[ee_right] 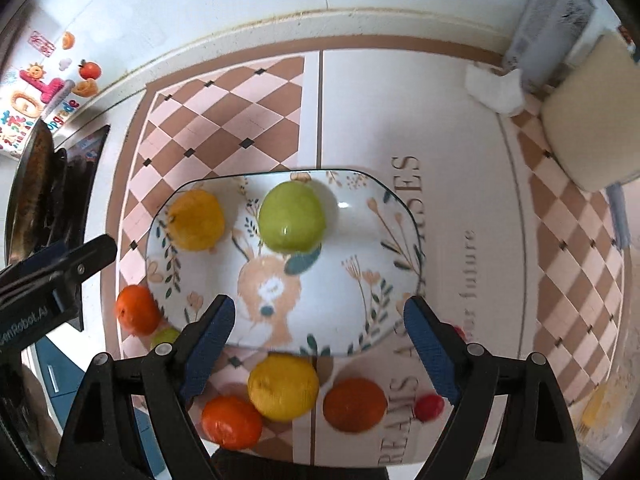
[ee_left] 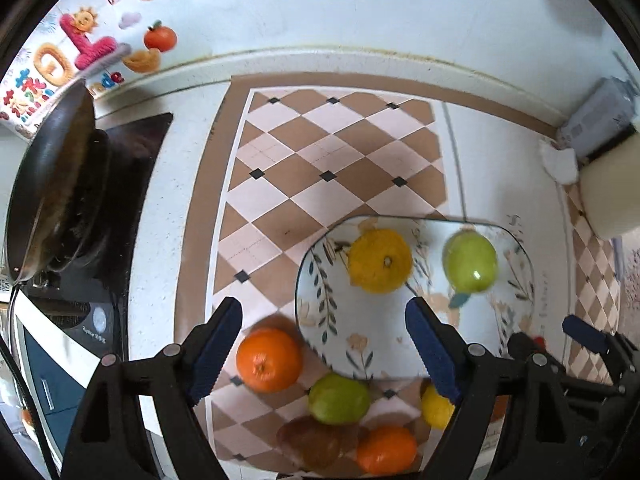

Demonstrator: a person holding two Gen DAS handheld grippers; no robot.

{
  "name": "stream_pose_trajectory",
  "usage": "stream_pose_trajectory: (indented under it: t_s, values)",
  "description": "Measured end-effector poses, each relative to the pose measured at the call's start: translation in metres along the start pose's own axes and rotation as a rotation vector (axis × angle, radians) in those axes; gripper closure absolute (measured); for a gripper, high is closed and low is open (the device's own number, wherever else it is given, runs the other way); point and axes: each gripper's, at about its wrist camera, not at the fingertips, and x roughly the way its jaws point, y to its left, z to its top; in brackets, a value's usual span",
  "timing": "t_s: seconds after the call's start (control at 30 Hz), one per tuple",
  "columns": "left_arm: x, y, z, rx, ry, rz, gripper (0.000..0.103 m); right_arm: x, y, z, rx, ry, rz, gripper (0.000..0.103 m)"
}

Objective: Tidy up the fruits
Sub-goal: 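Lift both tools away from the plate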

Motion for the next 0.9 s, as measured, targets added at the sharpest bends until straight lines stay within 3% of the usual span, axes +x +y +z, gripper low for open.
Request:
stream_pose_trajectory:
  t_s: [0.47,0.9]
  values:
    - [-0.088,0.001,-0.054,0.033,-0.119,-0.066,0.020,-0.098,0.001,-0.071,-0.001,-0.137,0.005,0.014]
    - [-0.127,0.003,-0.095,0.055,-0.153,-0.105,0.020,-0.154,0.008,-0.108,-0.009,-0.213,0.025,0.014]
